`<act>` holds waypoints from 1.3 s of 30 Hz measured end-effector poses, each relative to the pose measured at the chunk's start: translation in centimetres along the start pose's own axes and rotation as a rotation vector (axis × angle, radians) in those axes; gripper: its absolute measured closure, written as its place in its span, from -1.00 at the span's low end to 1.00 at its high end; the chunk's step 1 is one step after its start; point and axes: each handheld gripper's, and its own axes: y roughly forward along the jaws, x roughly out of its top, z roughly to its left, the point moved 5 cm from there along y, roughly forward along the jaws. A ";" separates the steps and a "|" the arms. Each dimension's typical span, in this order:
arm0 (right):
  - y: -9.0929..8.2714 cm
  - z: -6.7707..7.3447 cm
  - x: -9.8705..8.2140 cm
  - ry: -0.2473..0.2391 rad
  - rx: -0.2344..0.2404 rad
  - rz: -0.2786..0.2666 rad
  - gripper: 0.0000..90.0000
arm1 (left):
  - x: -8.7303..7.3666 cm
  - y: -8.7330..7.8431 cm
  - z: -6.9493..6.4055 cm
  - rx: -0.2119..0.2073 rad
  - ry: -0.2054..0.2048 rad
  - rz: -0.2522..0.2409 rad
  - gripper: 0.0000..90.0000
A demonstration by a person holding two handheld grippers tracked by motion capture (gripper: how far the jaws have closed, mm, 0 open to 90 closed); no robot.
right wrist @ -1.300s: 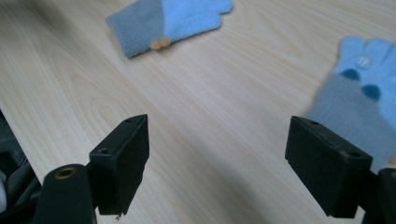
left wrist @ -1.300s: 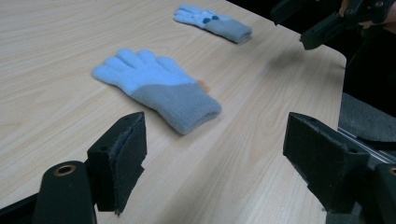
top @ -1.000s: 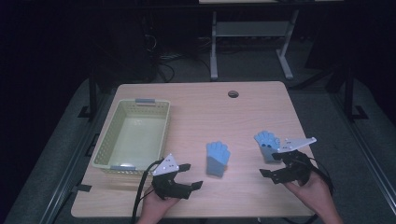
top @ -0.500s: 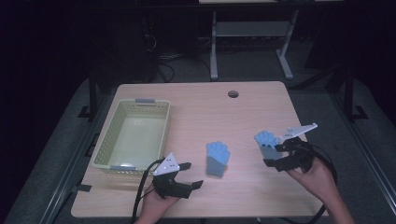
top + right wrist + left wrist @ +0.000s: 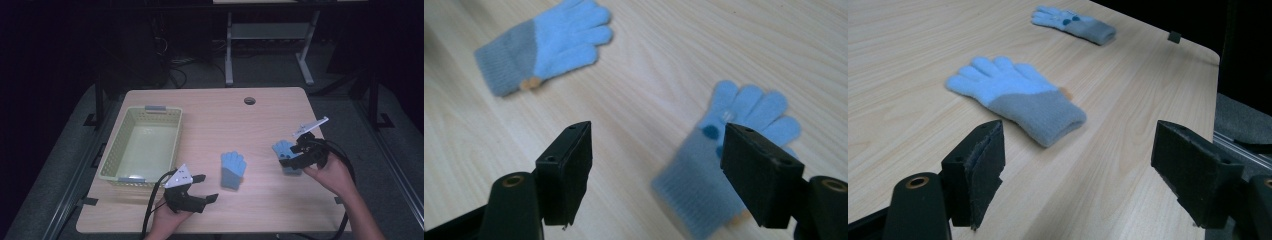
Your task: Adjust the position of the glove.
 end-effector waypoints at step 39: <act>5.8 -5.5 -2.0 0.024 -0.073 0.260 0.28 | -0.1 0.2 0.0 -0.008 -0.017 0.002 -0.52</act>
